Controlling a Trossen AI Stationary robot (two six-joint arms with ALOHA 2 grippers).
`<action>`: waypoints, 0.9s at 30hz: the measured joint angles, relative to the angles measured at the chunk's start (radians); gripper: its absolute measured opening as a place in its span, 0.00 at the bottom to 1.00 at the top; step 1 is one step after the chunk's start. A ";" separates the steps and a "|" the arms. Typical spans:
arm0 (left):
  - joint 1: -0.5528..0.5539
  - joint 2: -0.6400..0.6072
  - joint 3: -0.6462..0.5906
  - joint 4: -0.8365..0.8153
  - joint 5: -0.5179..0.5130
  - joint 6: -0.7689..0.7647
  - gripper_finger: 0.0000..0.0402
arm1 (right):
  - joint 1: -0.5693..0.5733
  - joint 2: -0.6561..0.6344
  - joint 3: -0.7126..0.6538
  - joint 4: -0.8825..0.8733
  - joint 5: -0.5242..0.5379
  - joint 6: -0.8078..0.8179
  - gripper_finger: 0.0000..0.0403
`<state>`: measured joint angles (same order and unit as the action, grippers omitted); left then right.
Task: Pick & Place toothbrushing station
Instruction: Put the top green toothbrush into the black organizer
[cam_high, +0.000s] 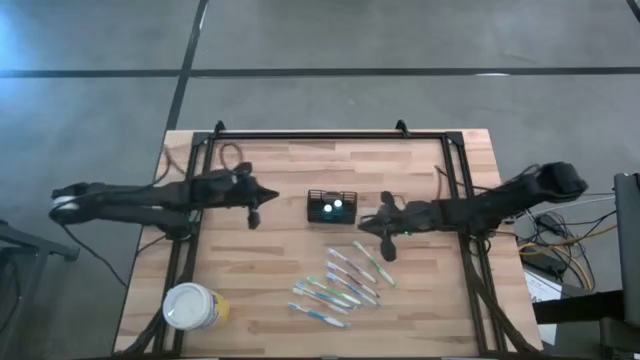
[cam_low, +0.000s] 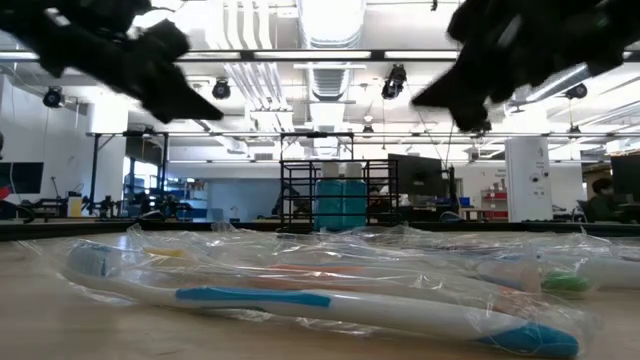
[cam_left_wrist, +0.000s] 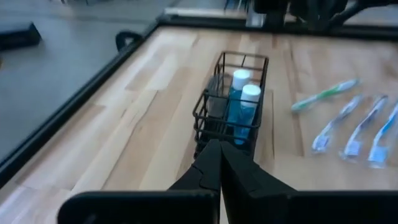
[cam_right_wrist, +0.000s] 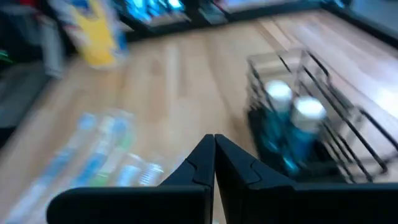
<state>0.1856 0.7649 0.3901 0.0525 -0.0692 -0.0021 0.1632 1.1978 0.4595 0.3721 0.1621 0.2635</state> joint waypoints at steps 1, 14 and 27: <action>0.000 -0.049 -0.026 0.001 0.000 -0.001 0.00 | 0.011 -0.036 -0.005 0.000 -0.017 -0.002 0.02; 0.000 -0.532 -0.260 -0.046 0.035 -0.025 0.00 | 0.147 -0.412 -0.102 0.000 0.027 -0.027 0.02; 0.000 -0.587 -0.286 -0.141 0.074 -0.016 0.01 | 0.164 -0.403 -0.095 -0.514 0.108 0.396 0.02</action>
<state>0.1852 0.1780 0.1043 -0.0883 0.0048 -0.0176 0.3277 0.7945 0.3641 -0.1418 0.2700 0.6593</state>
